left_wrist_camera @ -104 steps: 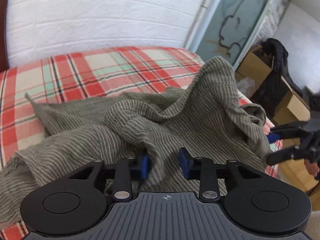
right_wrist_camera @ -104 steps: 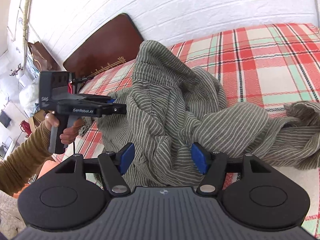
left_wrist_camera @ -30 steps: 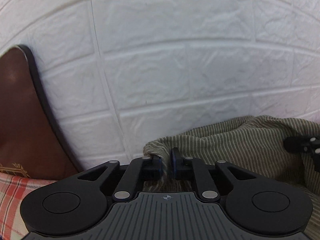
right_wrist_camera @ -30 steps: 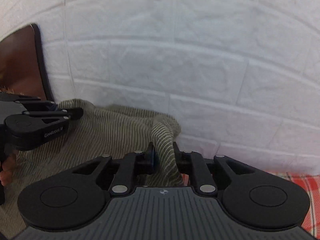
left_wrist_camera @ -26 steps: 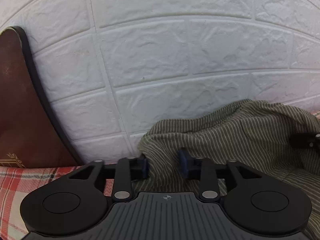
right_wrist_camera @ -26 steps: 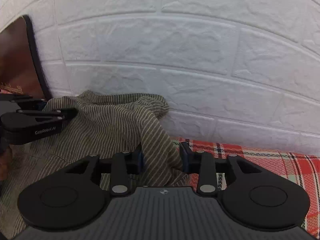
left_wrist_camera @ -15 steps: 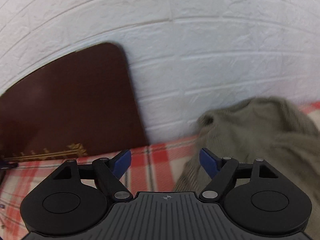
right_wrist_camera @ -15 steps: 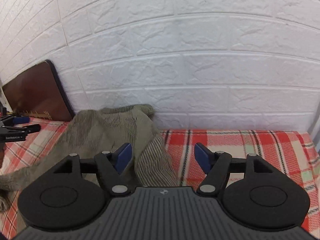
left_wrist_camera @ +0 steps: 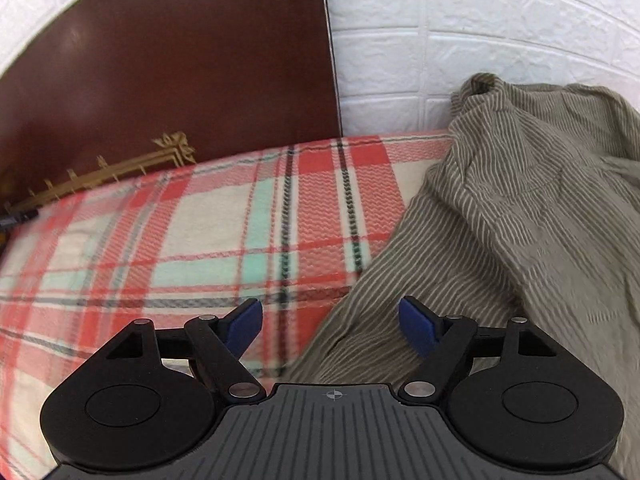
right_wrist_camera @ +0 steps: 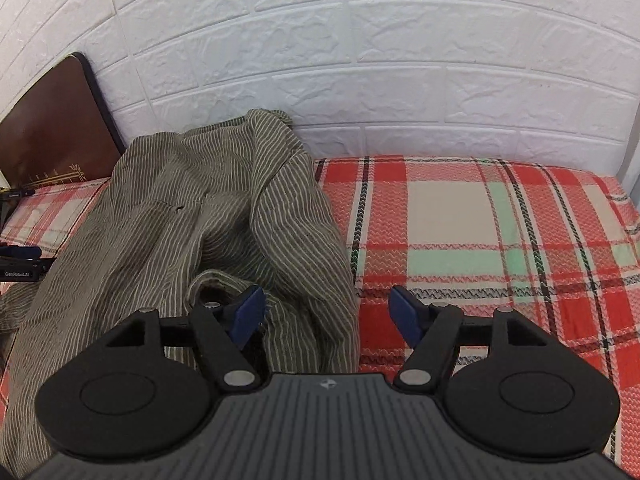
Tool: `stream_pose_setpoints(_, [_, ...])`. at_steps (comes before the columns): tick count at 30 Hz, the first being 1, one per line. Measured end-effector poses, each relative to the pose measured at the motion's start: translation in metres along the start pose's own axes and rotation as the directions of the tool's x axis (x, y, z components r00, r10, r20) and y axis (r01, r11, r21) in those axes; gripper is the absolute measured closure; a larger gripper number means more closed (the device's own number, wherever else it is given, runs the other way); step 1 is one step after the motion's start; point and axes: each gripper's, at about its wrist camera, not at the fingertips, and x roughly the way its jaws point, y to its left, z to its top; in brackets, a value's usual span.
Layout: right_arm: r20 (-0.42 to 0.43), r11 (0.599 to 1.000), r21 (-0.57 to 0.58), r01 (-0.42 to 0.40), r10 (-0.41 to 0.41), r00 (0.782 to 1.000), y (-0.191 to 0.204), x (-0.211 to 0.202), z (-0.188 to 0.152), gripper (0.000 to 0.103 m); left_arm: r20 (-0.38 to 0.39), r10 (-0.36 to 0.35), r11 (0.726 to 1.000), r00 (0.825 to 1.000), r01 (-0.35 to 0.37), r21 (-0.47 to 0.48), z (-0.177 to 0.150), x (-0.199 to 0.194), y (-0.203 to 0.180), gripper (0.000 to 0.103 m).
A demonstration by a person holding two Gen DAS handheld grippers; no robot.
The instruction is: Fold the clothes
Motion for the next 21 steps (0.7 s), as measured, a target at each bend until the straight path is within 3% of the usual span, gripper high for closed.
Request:
stream_pose_setpoints(6, [-0.012,0.999,0.044,-0.021,0.022,1.0,0.0,0.027,0.006,0.03,-0.001,-0.034,0.997,0.999,0.034,-0.069,0.004,0.023,-0.007,0.013])
stream_pose_setpoints(8, [-0.023,0.998,0.058,-0.02,0.022,0.999,-0.001,0.036,0.006,0.03,0.012,-0.043,0.997,0.999,0.044,-0.069,0.004,0.022,-0.01,0.017])
stream_pose_setpoints(10, [-0.044,0.996,0.084,-0.039,0.043,0.998,-0.003,0.044,0.004,0.034,0.022,-0.057,0.997,0.998,0.058,-0.055,0.004,0.02,-0.013,0.042])
stream_pose_setpoints(11, [-0.06,0.994,0.094,-0.049,0.054,0.997,-0.004,0.047,0.004,0.043,0.022,-0.064,0.997,0.998,0.064,-0.037,0.005,0.016,-0.014,0.075])
stream_pose_setpoints(12, [-0.081,0.994,0.096,-0.053,0.061,0.995,-0.003,0.049,0.003,0.076,0.022,-0.07,0.997,0.997,0.071,-0.02,0.006,0.013,-0.015,0.098])
stream_pose_setpoints(13, [-0.093,0.994,0.095,-0.051,0.06,0.994,-0.003,0.049,0.003,0.088,0.027,-0.072,0.997,0.997,0.072,-0.008,0.007,0.01,-0.015,0.099])
stream_pose_setpoints(16, [-0.057,0.994,0.096,-0.054,0.059,0.997,-0.004,0.034,0.008,0.09,0.076,-0.045,0.999,0.996,0.047,-0.018,0.013,-0.004,-0.007,0.103])
stream_pose_setpoints(21, [0.026,0.993,0.117,0.01,-0.013,1.0,-0.023,0.003,0.025,0.095,0.122,0.047,0.99,0.991,-0.03,-0.136,0.032,-0.022,0.031,0.103])
